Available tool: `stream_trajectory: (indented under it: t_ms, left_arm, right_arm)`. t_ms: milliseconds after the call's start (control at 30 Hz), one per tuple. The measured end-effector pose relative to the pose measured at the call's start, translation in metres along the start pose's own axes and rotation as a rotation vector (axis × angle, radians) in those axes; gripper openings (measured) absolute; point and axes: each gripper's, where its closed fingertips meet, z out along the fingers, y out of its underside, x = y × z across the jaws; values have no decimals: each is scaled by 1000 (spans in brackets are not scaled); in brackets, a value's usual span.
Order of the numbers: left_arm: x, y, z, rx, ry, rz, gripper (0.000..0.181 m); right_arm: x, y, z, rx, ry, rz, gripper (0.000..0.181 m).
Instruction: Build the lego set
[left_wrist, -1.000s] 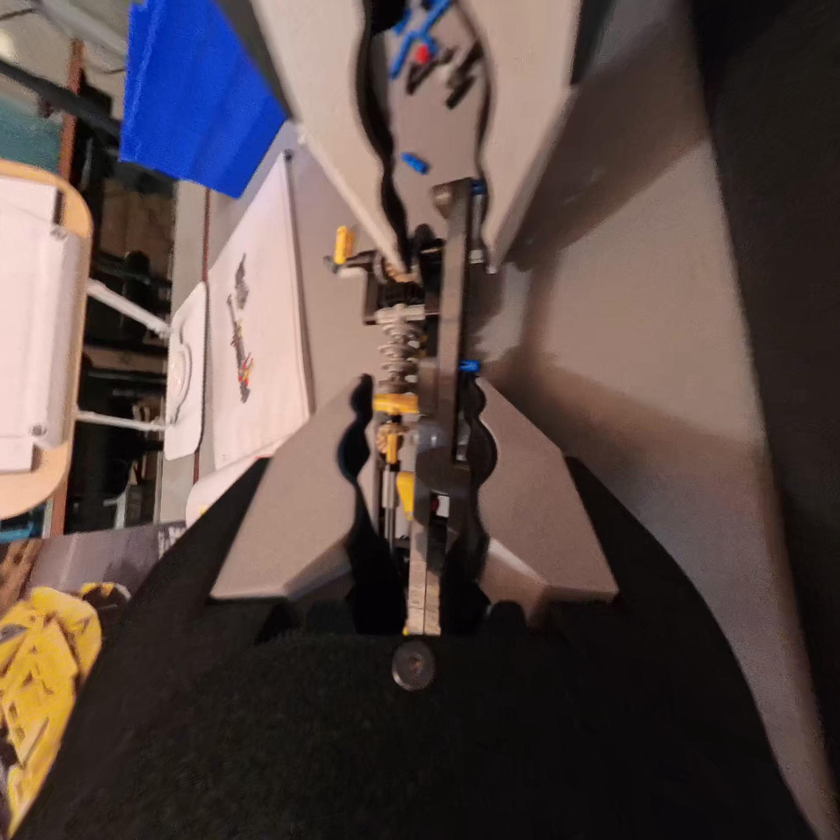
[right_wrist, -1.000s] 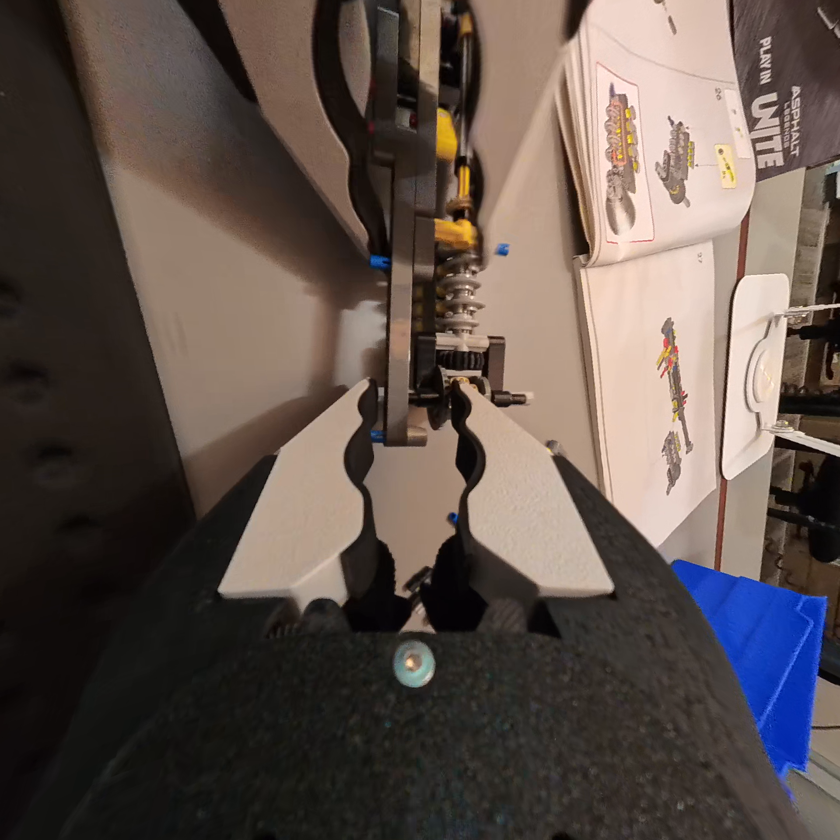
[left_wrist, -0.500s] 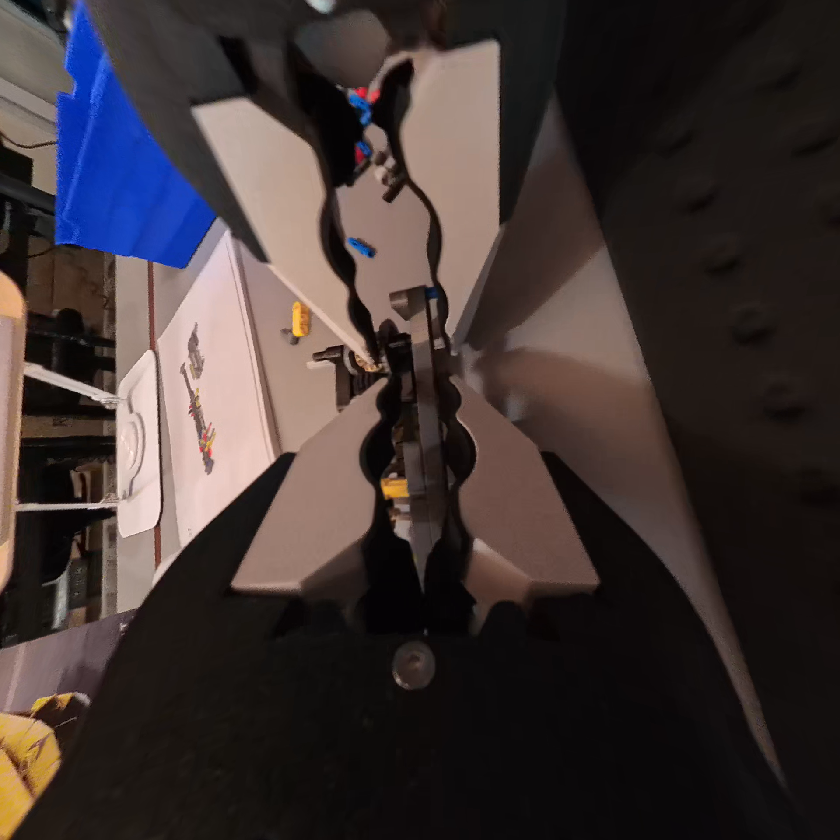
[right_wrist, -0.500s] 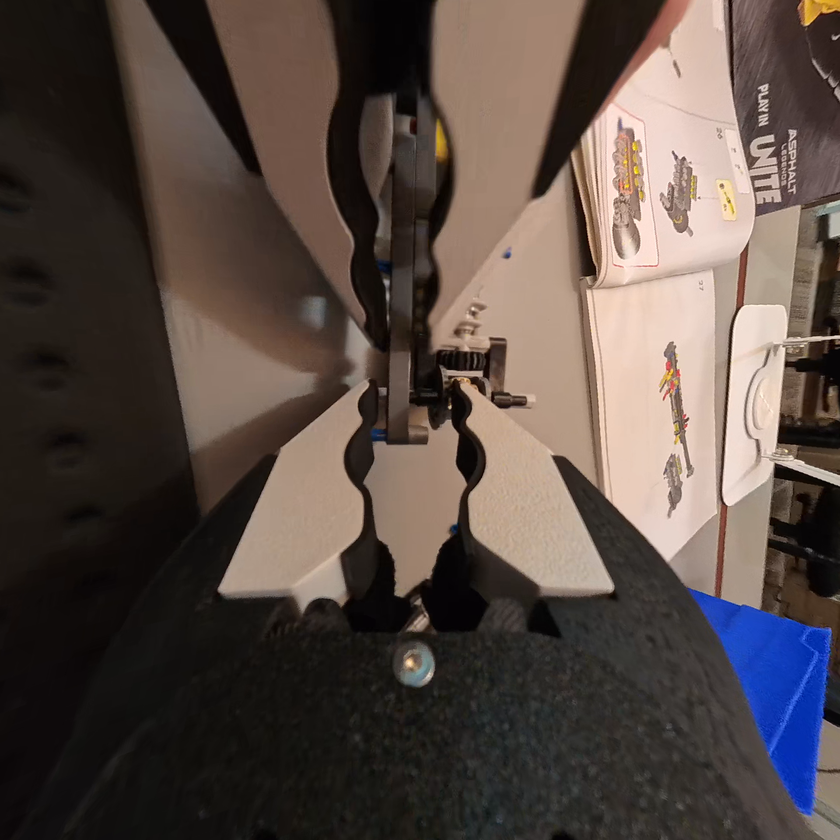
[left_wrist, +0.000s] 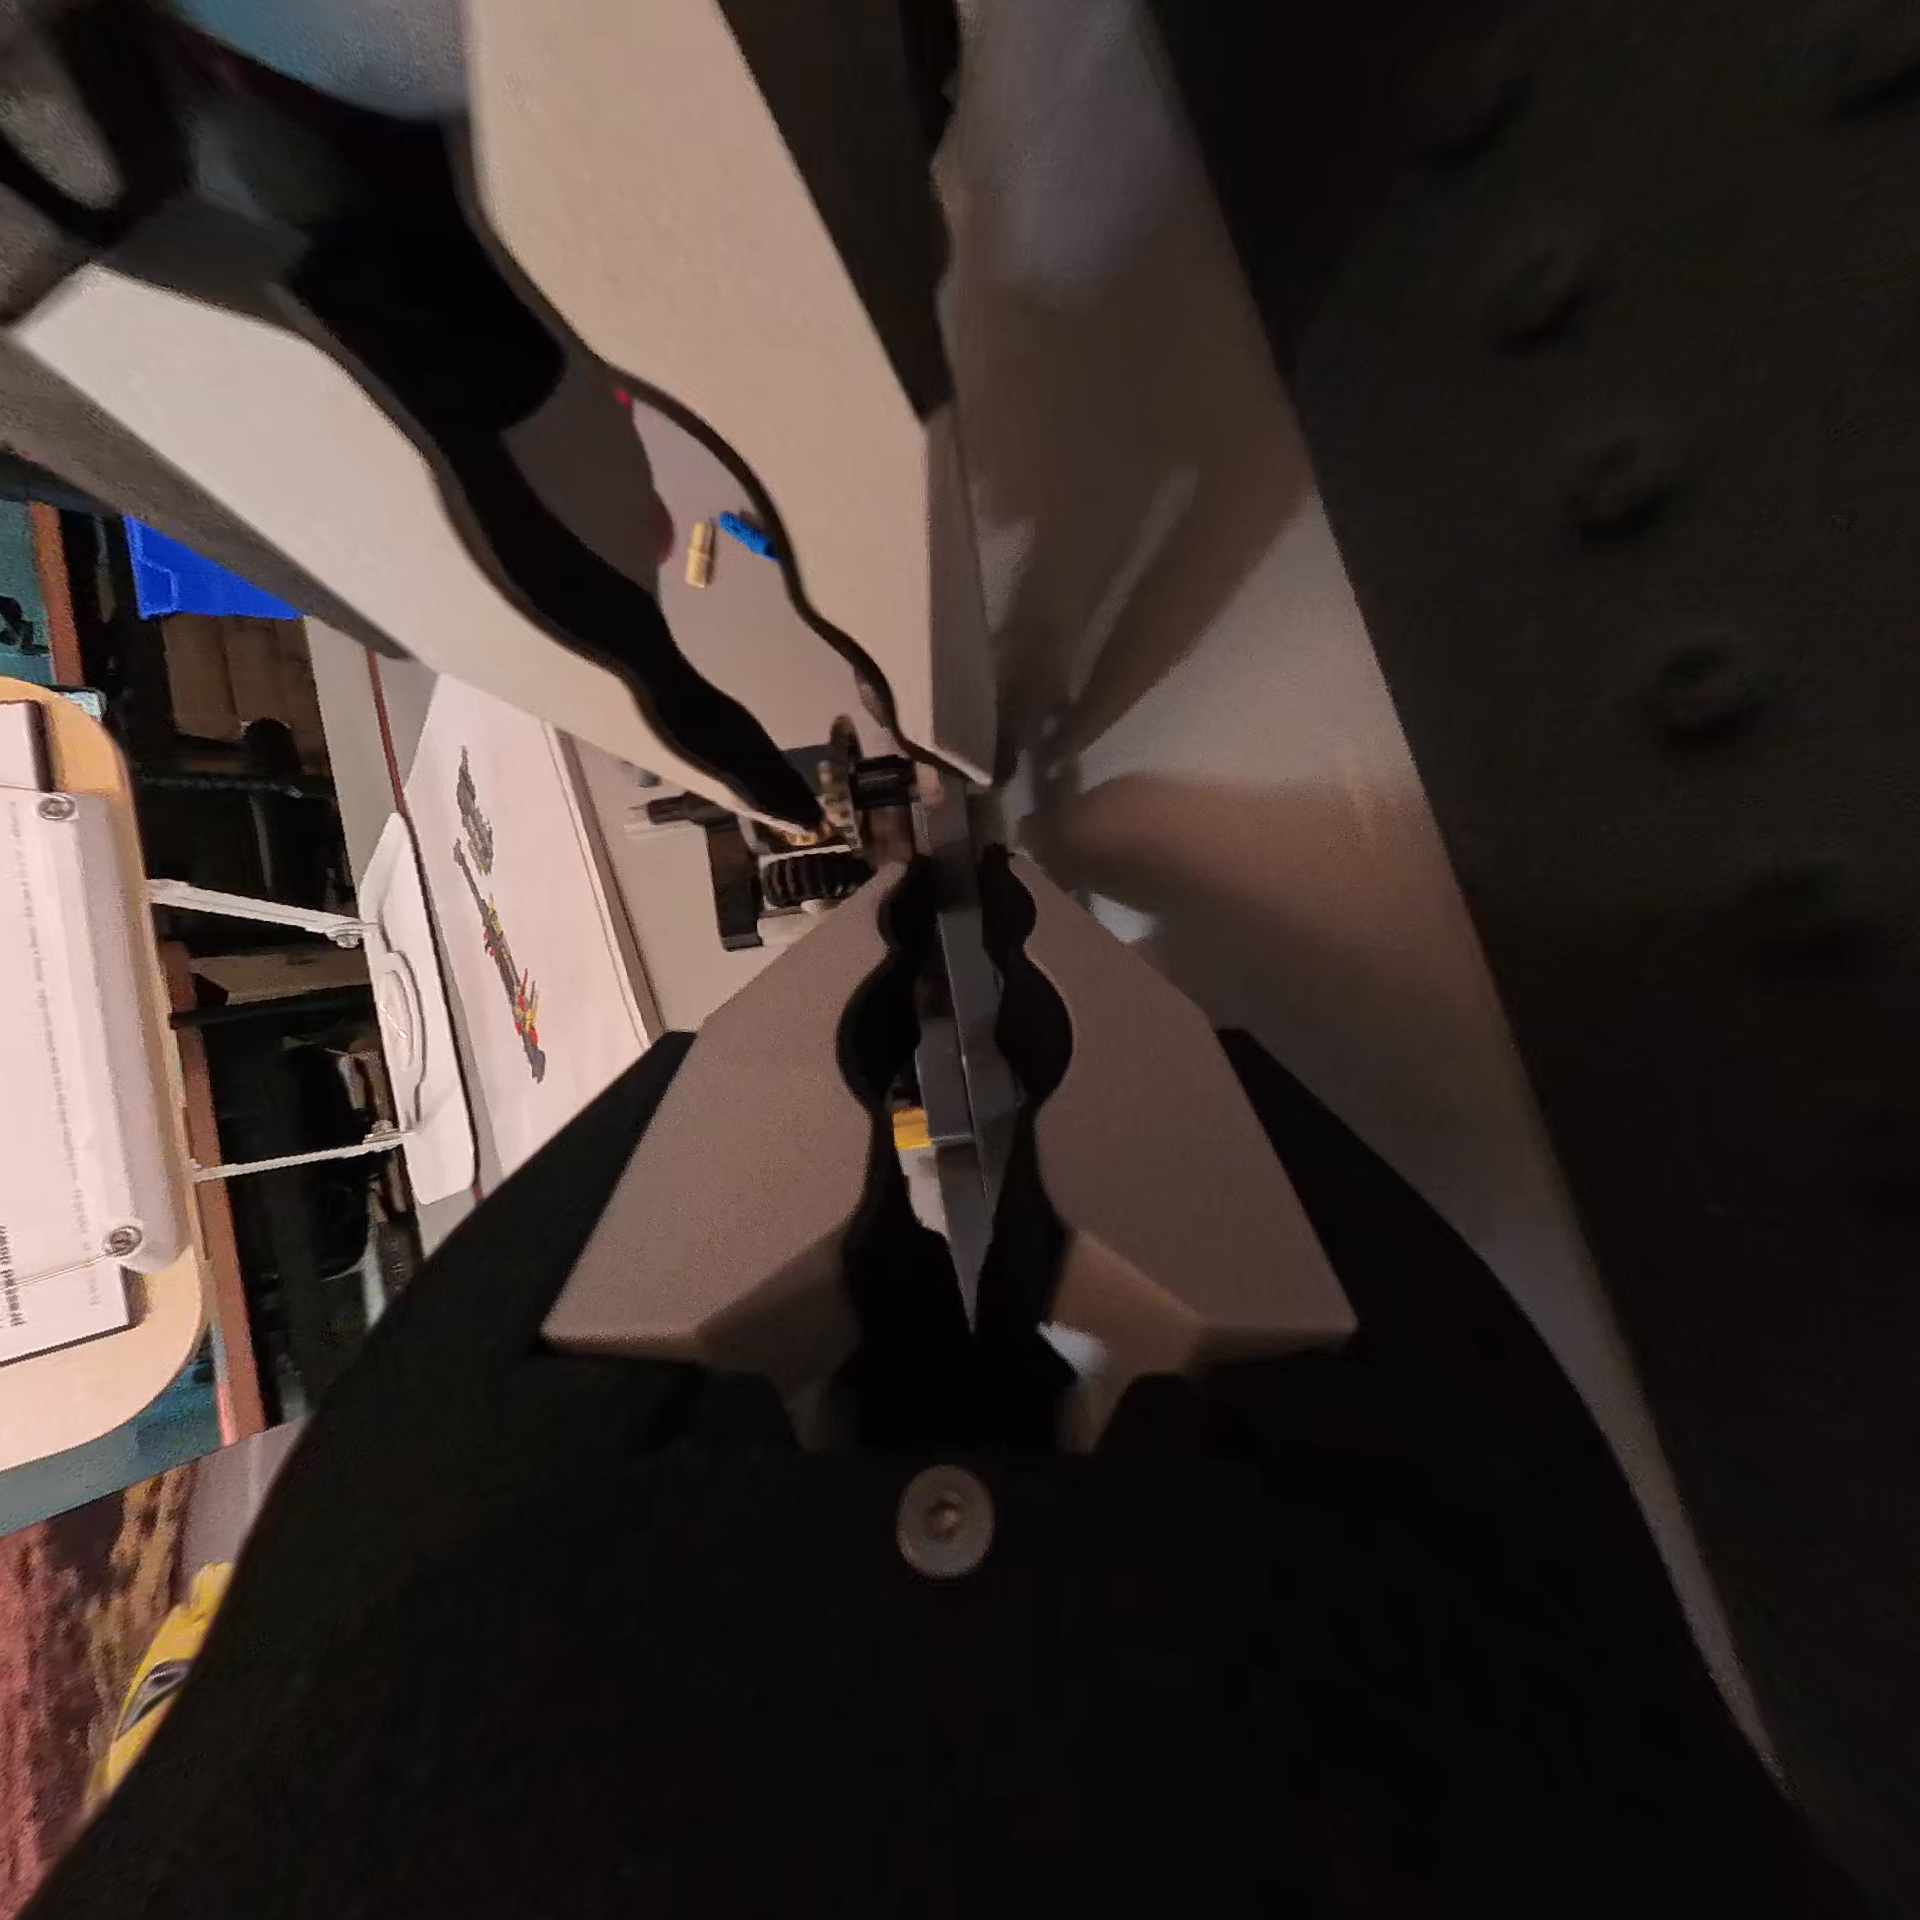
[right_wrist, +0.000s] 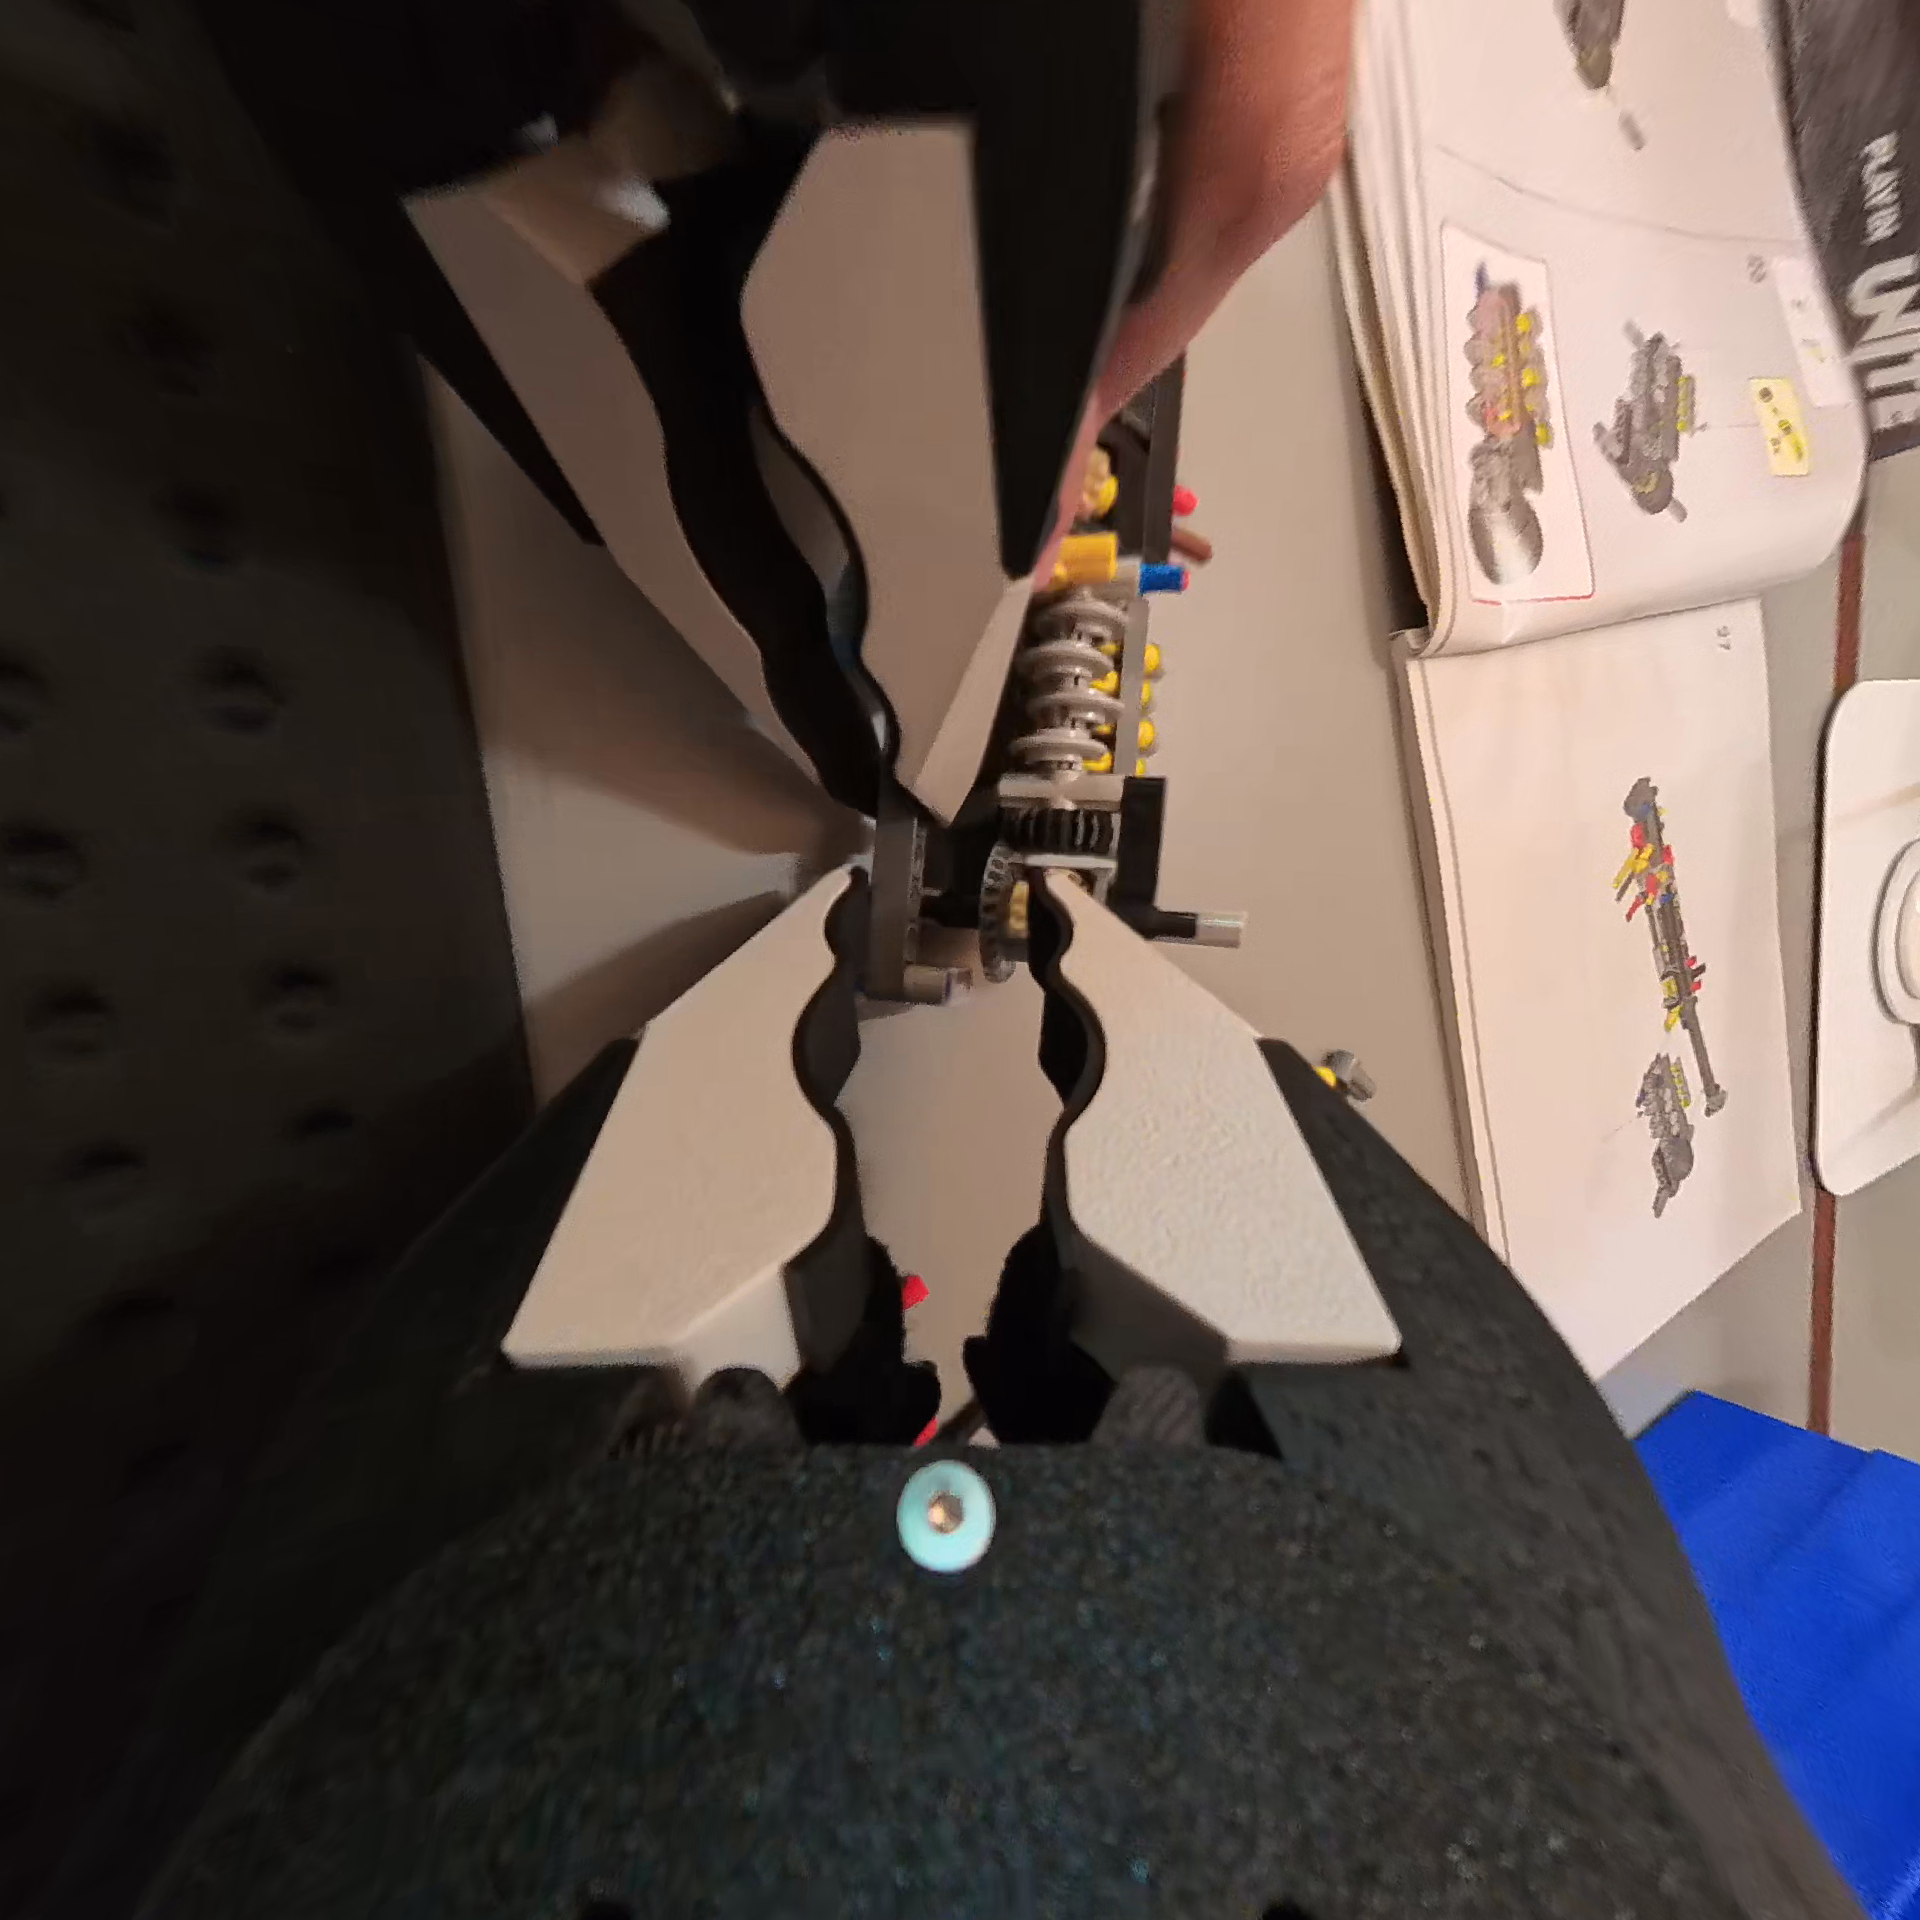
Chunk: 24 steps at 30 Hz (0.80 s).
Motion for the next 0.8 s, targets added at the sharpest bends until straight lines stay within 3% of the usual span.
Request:
stream_trajectory:
  t_ms: [167, 300, 367, 433, 467, 567, 667, 800]
  left_arm:
    - [1, 0, 0, 3, -17, 13, 7]
    - [1, 0, 0, 11, -34, 25, 7]
    - [2, 0, 0, 13, -44, 37, 7]
    - [2, 0, -1, 14, -55, 45, 7]
    - [2, 0, -1, 13, -61, 48, 7]
    - [4, -1, -2, 17, -59, 50, 6]
    - [3, -1, -3, 13, -68, 57, 7]
    - [4, 0, -4, 17, -66, 58, 7]
  right_arm:
    - [23, -8, -33, 209, -14, 259, 31]
    - [19, 0, -19, 297, -225, 586, 57]
    - [16, -1, -12, 323, -327, 696, 57]
    - [15, -1, -5, 319, -373, 735, 43]
    - [16, 0, -2, 308, -363, 727, 43]
    - [22, 5, 1, 280, -320, 701, 17]
    - [22, 7, 4, 257, -341, 703, 19]
    - [15, 6, 1, 255, -398, 685, 44]
